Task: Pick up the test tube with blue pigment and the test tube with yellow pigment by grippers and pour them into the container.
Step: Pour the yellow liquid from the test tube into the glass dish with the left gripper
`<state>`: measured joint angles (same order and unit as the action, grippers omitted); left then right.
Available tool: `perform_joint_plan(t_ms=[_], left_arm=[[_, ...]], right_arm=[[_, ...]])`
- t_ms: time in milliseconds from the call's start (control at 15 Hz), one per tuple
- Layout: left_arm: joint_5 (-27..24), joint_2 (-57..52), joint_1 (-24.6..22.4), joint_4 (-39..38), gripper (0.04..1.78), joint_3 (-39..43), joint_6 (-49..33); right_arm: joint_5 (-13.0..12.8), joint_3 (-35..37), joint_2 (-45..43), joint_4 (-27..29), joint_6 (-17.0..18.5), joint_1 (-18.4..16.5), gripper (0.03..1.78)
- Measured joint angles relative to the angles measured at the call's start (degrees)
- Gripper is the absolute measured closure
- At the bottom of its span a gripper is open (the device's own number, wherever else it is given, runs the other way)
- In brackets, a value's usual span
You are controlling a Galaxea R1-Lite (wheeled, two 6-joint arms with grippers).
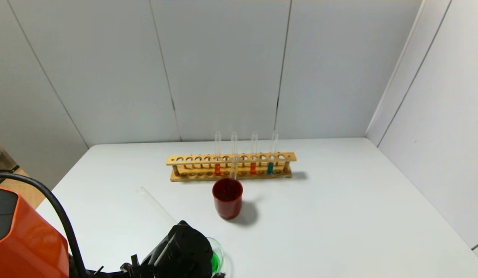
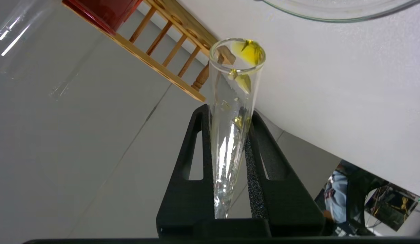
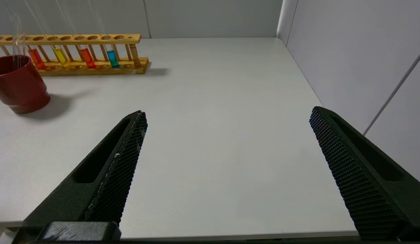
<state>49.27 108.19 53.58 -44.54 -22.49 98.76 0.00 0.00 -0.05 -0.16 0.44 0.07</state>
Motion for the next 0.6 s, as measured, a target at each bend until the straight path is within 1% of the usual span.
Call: perform_joint_plan(t_ms=[600], left_arm=[[0.2,0.1,0.6,-0.4,1.49,-0.4,-0.2]], right_arm=[[0.0,0.0,0.0,0.0,0.0,0.0,0.06]])
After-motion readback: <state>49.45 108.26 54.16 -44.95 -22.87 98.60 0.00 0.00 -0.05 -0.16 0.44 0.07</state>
